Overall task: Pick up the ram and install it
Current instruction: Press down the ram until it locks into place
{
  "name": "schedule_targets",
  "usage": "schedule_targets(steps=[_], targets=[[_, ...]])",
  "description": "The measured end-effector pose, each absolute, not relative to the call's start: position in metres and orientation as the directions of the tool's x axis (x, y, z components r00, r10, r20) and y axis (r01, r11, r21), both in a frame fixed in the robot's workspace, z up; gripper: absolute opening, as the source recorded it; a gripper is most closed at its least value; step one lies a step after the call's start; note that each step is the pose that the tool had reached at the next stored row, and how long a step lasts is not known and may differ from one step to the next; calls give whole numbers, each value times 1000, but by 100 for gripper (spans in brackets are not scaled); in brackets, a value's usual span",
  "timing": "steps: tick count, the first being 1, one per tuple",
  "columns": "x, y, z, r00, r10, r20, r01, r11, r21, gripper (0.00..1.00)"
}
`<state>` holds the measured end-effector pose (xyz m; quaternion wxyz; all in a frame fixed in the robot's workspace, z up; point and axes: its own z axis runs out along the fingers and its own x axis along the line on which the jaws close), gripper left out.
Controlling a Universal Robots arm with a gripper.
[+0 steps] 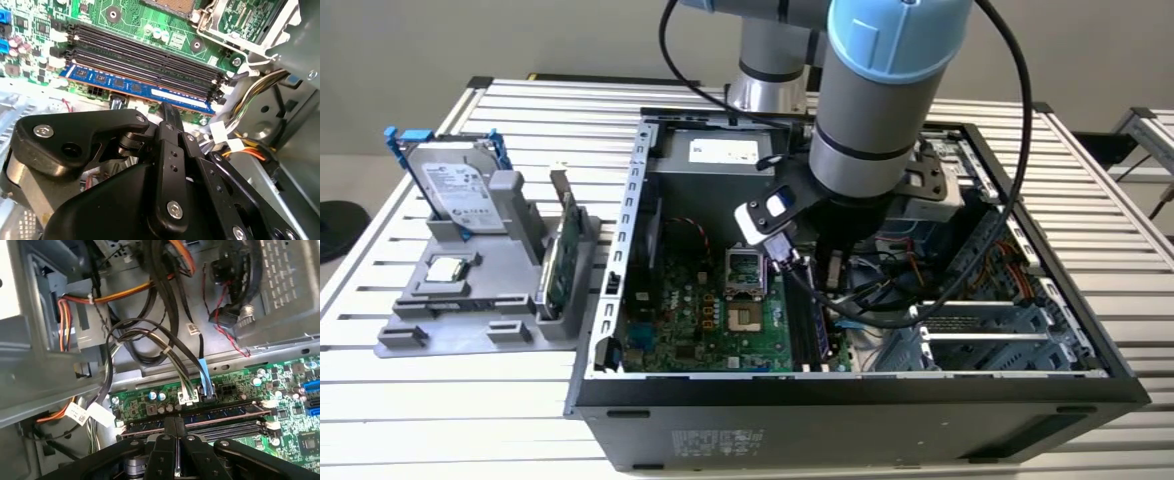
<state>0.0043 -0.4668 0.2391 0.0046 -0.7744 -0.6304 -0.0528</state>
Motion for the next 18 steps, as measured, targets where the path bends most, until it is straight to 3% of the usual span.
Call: schedule_targets(steps=[11,18], targets=[[4,-467,239,147,985,91,987,-153,57,0],[4,-467,239,145,987,75,987,-149,53,0]])
